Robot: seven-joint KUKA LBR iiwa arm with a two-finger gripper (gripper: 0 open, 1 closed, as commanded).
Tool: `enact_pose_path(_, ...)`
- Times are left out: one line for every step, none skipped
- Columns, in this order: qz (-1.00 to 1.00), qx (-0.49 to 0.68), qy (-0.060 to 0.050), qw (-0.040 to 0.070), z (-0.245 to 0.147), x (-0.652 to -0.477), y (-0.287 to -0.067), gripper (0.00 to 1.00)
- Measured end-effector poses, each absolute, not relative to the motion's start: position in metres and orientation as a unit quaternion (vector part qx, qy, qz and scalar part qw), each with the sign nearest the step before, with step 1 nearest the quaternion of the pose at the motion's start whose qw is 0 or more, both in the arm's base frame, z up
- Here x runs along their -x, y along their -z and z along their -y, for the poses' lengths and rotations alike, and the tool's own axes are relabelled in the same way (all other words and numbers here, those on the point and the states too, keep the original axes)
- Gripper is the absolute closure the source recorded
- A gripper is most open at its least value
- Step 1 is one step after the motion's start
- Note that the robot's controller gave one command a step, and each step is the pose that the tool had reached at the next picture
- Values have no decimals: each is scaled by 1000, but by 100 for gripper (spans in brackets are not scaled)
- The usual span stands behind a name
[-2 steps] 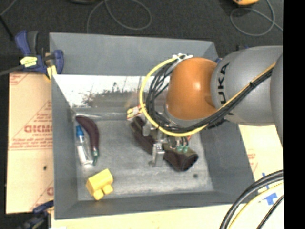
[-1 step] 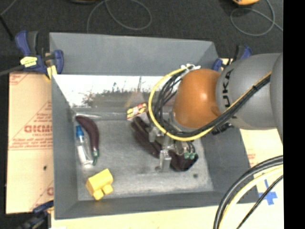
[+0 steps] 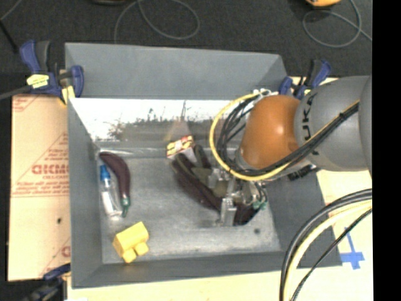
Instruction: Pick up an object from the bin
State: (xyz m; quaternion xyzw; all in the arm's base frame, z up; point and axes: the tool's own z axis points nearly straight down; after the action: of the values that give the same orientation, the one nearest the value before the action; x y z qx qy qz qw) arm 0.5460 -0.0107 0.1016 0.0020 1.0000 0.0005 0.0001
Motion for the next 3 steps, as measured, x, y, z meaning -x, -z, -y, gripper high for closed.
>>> enact_pose_path(-989,-148,-1,5,41,-543,-83,100)
enact_pose_path(-989,-148,-1,5,41,-543,-83,100)
enact_pose_path(-989,-146,-1,6,45,-543,-147,100)
